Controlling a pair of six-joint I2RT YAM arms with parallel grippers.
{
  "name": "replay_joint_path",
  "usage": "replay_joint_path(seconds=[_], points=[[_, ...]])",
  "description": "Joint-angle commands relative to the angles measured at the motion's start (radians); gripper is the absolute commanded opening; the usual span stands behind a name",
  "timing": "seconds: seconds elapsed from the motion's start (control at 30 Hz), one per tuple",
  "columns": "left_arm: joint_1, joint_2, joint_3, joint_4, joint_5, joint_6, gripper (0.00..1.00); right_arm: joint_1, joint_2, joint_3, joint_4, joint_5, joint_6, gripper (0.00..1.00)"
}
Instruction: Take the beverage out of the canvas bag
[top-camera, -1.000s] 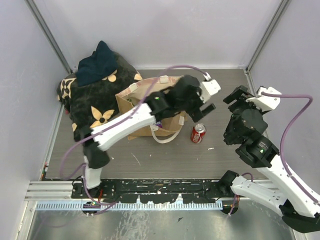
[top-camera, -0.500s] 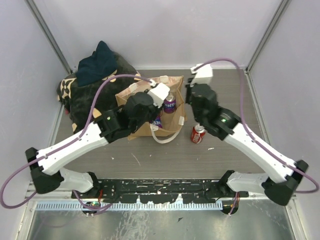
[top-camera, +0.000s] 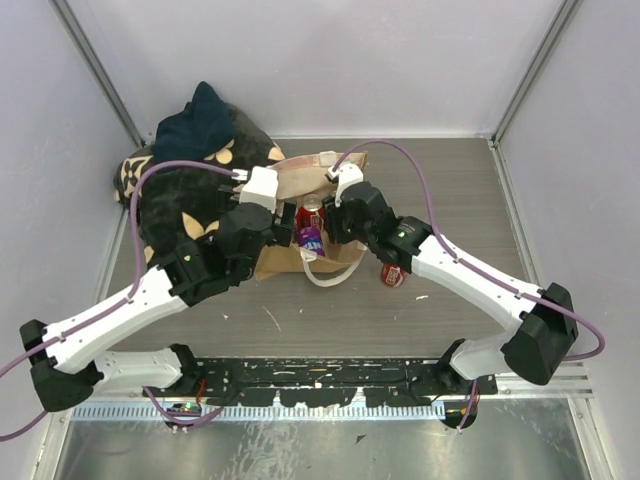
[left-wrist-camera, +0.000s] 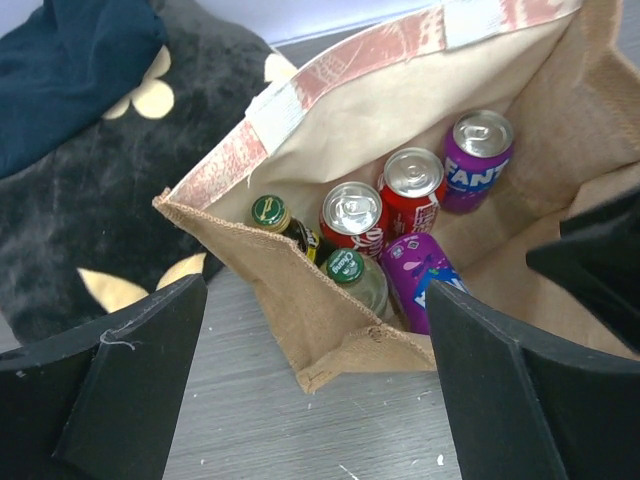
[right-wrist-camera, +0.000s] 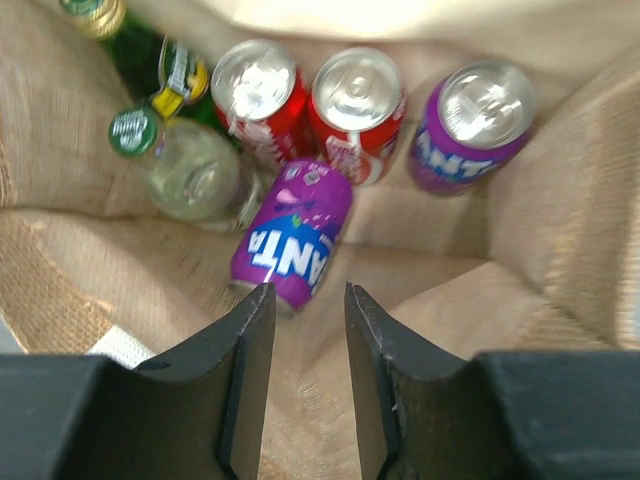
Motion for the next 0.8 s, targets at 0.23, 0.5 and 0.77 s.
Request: replay_joint_path(seconds=[0.23, 0.5, 0.77], points=[[0.1, 0.126, -0.007, -0.07, -0.027, -0.202, 0.98, 0.092, 0.027, -0.092, 0.043, -0.112, 0.011, 0.4], [0.176, 0.148, -0.058, -0.061, 0.091, -0.255, 1.0, 0.107, 0.058, -0.105, 0.034, -0.109, -0.002, 0.4], [0.182, 0.122, -0.092, -0.011, 0.169, -0.274, 0.97, 0.113, 0.092, -0.111, 0.023, -0.103, -0.01, 0.4]])
